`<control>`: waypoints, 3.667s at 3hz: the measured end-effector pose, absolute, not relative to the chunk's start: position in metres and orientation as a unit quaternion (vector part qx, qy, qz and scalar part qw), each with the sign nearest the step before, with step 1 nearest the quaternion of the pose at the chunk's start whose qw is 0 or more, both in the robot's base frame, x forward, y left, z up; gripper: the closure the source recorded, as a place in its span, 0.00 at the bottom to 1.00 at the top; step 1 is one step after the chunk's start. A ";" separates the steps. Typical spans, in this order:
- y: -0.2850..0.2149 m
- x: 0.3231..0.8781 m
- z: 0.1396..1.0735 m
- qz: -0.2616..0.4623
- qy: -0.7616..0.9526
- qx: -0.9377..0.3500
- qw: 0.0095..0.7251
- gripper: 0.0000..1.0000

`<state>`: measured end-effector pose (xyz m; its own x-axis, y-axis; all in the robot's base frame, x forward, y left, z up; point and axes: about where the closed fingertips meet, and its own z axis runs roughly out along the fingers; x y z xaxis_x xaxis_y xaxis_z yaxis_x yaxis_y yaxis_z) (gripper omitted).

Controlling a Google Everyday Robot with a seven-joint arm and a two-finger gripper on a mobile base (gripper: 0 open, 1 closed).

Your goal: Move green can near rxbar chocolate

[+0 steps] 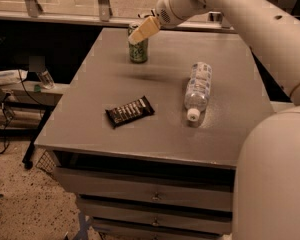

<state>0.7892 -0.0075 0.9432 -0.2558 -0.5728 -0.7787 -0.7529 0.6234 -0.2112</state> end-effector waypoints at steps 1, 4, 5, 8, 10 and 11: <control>0.007 0.796 0.934 0.111 0.786 -0.430 0.429 0.00; 0.022 0.809 0.919 0.127 0.791 -0.438 0.408 0.41; 0.026 0.808 0.920 0.132 0.786 -0.445 0.408 0.64; 0.011 0.733 0.956 0.123 0.766 -0.479 0.411 1.00; 0.023 0.653 0.940 0.161 0.762 -0.495 0.385 1.00; 0.023 0.653 0.940 0.162 0.762 -0.495 0.385 1.00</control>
Offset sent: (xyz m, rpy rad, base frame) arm 0.0214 0.0264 -0.0174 -0.0055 0.0628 0.0419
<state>0.6525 0.0231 0.9400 -0.2126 -0.6302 -0.7468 -0.8790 0.4571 -0.1356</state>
